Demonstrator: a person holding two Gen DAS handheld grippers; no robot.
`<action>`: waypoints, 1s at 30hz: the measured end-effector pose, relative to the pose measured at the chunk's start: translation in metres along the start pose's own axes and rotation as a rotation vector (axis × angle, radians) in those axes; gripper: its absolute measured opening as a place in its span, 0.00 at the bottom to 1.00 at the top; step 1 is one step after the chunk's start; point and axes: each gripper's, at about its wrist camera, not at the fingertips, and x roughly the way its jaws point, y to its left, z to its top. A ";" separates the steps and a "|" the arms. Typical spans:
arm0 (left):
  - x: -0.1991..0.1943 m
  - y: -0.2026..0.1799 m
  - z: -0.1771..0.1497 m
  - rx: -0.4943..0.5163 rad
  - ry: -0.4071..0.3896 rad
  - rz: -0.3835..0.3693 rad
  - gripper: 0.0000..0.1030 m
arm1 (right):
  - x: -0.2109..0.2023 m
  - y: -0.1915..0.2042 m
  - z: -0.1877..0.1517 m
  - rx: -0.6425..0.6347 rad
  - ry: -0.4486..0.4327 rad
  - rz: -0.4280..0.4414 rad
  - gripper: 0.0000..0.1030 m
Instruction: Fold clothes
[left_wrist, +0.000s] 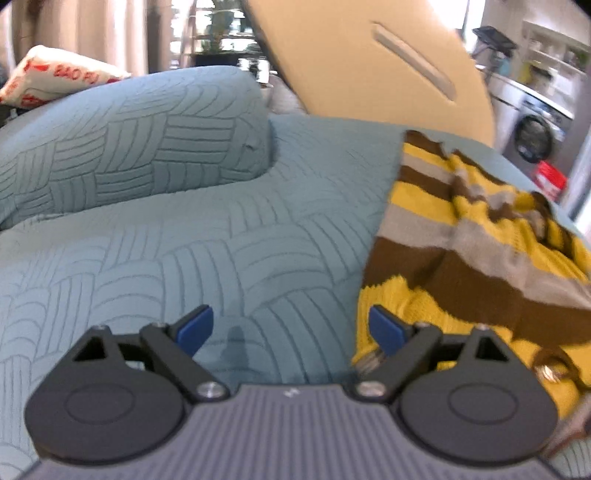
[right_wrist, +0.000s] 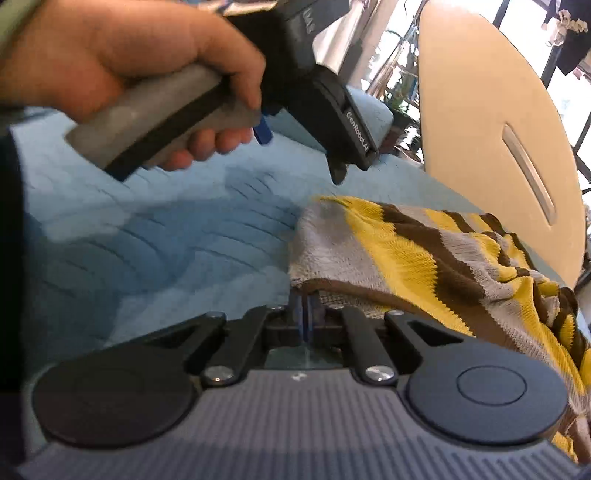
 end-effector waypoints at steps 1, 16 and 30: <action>-0.010 -0.002 -0.003 0.065 -0.028 -0.050 0.91 | -0.009 -0.002 0.000 0.015 -0.018 0.009 0.06; -0.060 -0.088 -0.114 1.315 -0.656 -0.103 0.77 | -0.048 -0.063 0.000 0.211 -0.155 -0.006 0.06; -0.040 -0.096 -0.099 1.134 -0.612 -0.089 0.04 | -0.073 -0.079 -0.026 0.054 -0.117 -0.150 0.64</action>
